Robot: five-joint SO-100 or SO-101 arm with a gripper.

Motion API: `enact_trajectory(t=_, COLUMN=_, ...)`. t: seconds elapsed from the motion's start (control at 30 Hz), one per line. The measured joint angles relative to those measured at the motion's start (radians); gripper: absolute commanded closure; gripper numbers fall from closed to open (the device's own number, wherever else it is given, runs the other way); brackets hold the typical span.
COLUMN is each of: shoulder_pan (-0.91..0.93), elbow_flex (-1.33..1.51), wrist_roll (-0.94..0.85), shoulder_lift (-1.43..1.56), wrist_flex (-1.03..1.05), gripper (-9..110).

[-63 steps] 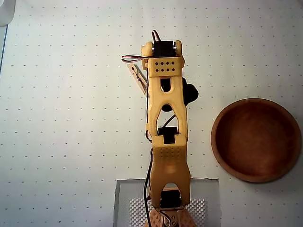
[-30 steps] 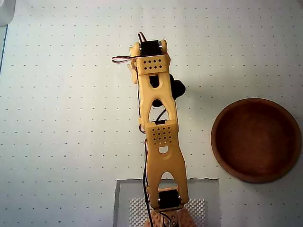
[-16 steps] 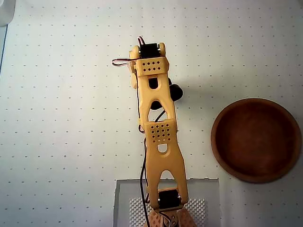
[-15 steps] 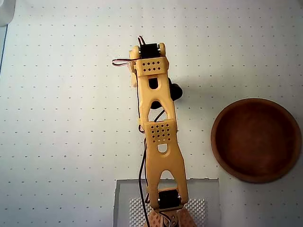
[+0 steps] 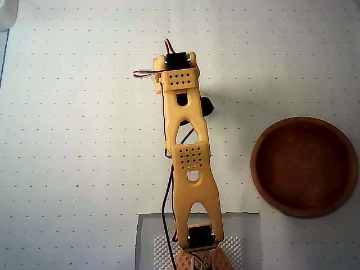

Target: Grasp a clothespin and put it in the bowl.

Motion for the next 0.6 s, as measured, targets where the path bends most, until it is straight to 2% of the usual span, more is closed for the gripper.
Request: enact_trajectory(t=0.6, shoulder_pan=-0.089, elbow_flex=-0.002, wrist_roll=0.009, shoulder_lift=-0.06, wrist_flex=-0.009, gripper=80)
